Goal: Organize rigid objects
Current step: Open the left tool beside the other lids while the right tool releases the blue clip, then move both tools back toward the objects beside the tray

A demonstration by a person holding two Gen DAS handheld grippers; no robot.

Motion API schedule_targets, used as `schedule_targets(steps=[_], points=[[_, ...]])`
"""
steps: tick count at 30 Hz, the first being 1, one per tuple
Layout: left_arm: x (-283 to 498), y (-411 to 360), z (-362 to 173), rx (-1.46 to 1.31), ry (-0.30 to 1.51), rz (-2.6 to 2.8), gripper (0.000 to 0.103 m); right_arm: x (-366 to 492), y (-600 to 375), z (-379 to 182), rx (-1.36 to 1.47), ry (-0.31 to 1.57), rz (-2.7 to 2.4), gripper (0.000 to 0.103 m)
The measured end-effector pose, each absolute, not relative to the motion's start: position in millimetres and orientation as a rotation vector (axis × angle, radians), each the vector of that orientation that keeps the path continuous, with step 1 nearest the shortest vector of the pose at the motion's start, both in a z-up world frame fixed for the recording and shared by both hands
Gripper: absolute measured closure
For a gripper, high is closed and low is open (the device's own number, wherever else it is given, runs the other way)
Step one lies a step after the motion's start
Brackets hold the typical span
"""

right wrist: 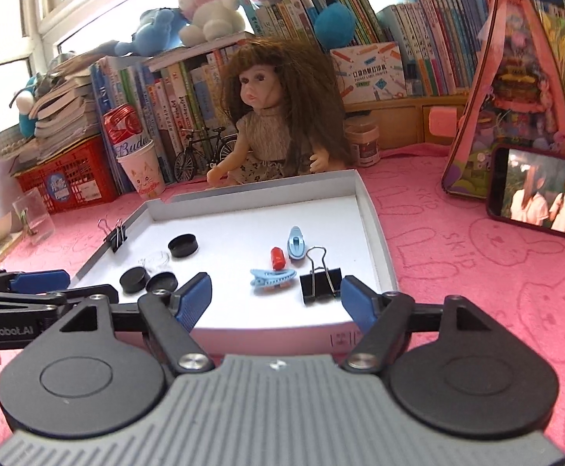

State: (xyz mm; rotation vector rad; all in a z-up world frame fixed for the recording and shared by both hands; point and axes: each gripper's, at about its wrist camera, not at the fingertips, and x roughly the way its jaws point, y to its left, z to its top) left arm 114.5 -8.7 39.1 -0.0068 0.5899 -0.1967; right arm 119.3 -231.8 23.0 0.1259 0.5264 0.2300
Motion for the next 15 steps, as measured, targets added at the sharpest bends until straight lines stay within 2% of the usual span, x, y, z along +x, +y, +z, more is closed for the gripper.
schedule_targets(steps=[9, 15], points=[[58, -3, 29, 0.018, 0.556, -0.186, 0.025, 78, -229, 11, -0.015, 0.502, 0.189, 0.016], [34, 0, 18, 0.04, 0.543, -0.174, 0.025, 71, -235, 10, -0.007, 0.54, 0.164, 0.016]])
